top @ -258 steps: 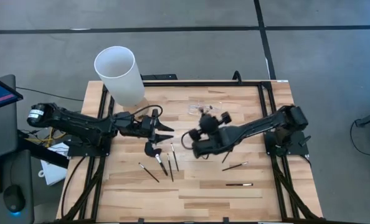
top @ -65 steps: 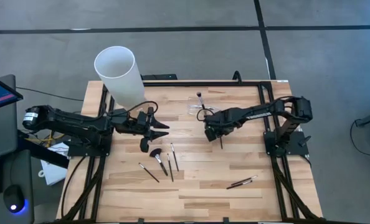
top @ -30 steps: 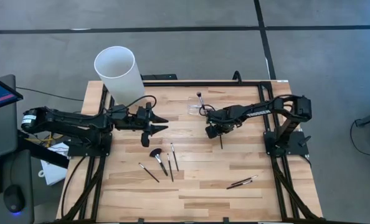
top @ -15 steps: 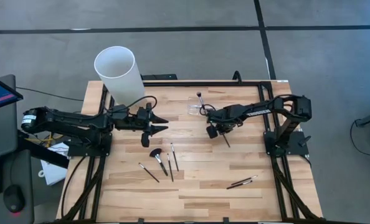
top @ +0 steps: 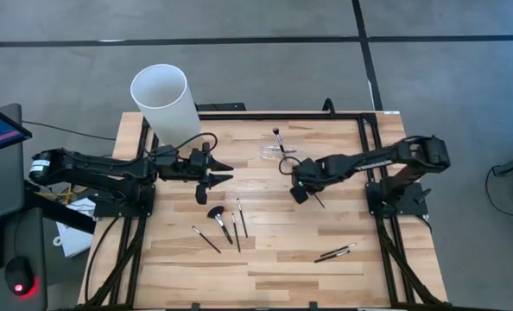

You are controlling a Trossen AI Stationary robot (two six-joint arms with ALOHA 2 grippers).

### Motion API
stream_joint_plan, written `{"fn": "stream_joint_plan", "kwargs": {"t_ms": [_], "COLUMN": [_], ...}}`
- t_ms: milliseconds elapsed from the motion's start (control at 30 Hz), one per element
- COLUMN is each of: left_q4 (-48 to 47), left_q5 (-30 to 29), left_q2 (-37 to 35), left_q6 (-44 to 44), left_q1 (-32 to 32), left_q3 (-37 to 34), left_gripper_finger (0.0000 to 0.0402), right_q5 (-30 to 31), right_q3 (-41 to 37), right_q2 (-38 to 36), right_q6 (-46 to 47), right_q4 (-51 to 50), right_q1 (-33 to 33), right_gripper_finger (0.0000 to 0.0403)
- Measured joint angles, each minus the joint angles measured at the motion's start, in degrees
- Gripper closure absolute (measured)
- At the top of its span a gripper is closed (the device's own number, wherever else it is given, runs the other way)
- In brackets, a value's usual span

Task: Put items in baskets/containers
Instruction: Put the black eyeshadow brush into the transparent organizer

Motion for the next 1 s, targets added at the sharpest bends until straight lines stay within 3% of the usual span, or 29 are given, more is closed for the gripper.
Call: {"fn": "stream_joint_plan", "kwargs": {"t_ms": [200, 300, 433, 533, 700, 800, 1000], "left_q4": [-0.17, -0.29, -0.16, -0.02, 0.12, 0.15, 0.52], "left_q5": [-0.32, -0.39, -0.40, -0.37, -0.45, -0.44, -0.45], "left_q2": [-0.52, -0.51, -0.51, -0.51, -0.51, -0.51, -0.51], "left_q6": [0.00, 0.03, 1.36, 1.53, 1.53, 1.53, 3.37], "left_q1": [0.00, 0.00, 0.34, 1.17, 2.81, 3.53, 5.14], "left_q3": [0.00, 0.00, 0.00, 0.00, 0.00, 0.00, 0.00], "left_gripper_finger": [0.0289, 0.0289, 0.0289, 0.0289, 0.0289, 0.0289, 0.0289], "right_q5": [14.60, 24.29, 32.48, 41.06, 53.51, 53.82, 42.64], "right_q3": [-1.37, -5.78, -13.89, -19.81, -27.38, -31.06, -34.91], "right_q2": [-8.03, -13.29, -21.52, -26.98, -31.45, -31.35, -25.50], "right_q6": [2.61, 3.33, 4.02, -1.88, -20.11, -31.07, -41.58], "right_q4": [2.07, 7.81, 18.24, 29.98, 52.94, 68.95, 90.92], "right_q1": [6.58, 10.53, 12.94, 13.14, 10.95, 8.11, -0.40], "right_gripper_finger": [0.0400, 0.0400, 0.0401, 0.0402, 0.0402, 0.0402, 0.0402]}}
